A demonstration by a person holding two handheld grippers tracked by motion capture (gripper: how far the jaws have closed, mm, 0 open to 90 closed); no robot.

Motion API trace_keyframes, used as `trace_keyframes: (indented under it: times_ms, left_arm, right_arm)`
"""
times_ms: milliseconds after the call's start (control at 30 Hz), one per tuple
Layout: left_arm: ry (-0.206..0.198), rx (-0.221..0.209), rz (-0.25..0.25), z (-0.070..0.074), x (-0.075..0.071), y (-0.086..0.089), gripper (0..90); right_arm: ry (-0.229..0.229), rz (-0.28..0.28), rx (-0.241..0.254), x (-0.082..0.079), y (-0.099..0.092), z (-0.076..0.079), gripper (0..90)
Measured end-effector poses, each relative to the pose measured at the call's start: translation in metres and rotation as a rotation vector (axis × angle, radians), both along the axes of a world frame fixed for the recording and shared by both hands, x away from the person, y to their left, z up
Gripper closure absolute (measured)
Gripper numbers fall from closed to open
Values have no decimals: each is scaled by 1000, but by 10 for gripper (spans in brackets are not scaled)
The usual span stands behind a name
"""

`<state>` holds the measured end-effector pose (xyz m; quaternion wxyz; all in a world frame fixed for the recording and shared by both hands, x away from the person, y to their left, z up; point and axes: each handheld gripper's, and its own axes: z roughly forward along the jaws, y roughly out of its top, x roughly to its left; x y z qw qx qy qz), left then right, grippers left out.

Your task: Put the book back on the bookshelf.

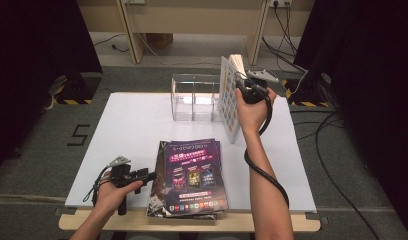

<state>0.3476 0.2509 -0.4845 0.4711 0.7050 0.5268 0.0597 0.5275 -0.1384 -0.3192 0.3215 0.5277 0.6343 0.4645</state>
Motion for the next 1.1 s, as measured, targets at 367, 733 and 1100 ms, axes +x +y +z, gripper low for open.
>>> trace_keyframes:
  times_ms: [367, 733, 1100]
  left_arm:
    - [0, -3, -4, 0, -1, -2, 503]
    - [-8, -4, -1, 2, -1, 0, 505]
    - [-4, 1, -2, 2, -1, -1, 504]
  right_arm:
    - [4, 14, 4, -19, -3, 0, 656]
    - [-20, 11, 22, -39, -4, -16, 637]
    - [-5, 2, 42, -36, -8, -21, 637]
